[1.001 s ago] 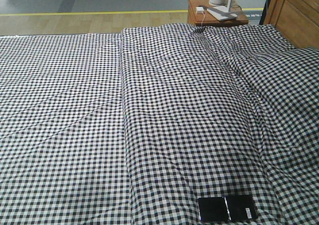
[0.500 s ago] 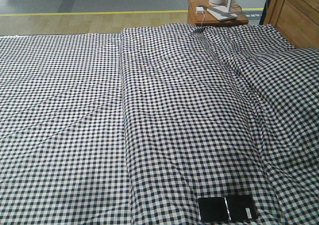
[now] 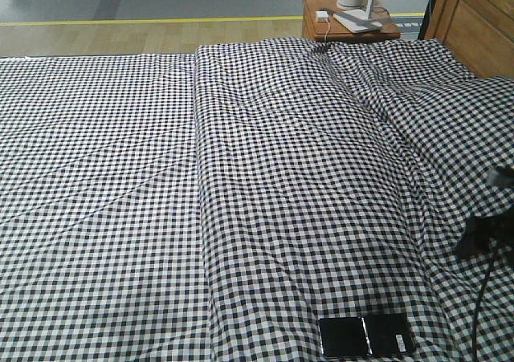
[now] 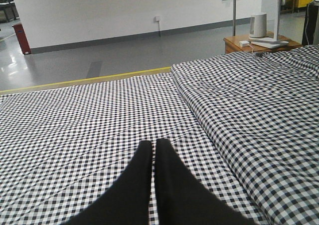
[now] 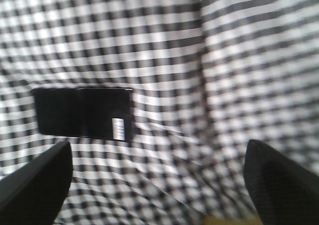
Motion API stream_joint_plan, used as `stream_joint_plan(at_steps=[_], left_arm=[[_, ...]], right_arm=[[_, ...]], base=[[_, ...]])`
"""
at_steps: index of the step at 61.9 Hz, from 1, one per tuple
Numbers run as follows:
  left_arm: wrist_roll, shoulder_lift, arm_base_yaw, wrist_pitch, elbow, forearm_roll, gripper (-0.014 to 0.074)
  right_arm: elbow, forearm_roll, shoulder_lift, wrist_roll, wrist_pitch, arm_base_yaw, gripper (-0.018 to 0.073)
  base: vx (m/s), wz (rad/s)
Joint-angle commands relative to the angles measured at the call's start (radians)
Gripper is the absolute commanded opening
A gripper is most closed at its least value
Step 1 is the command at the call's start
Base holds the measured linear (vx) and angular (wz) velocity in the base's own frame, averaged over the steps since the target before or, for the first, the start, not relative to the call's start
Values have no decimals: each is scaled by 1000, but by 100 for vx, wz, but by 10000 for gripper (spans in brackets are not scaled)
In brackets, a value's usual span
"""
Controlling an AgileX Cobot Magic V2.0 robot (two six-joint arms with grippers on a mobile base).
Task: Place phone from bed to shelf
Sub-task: 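Lower the right gripper over the black phone on the bed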
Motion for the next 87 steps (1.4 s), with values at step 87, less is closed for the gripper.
stream_joint_plan(at_steps=[87], left_arm=[[-6,-5,-6,-77,-23,-9,1]], right_arm=[[-111,554,531,-664,165,-6,609]], base=[[0,0]])
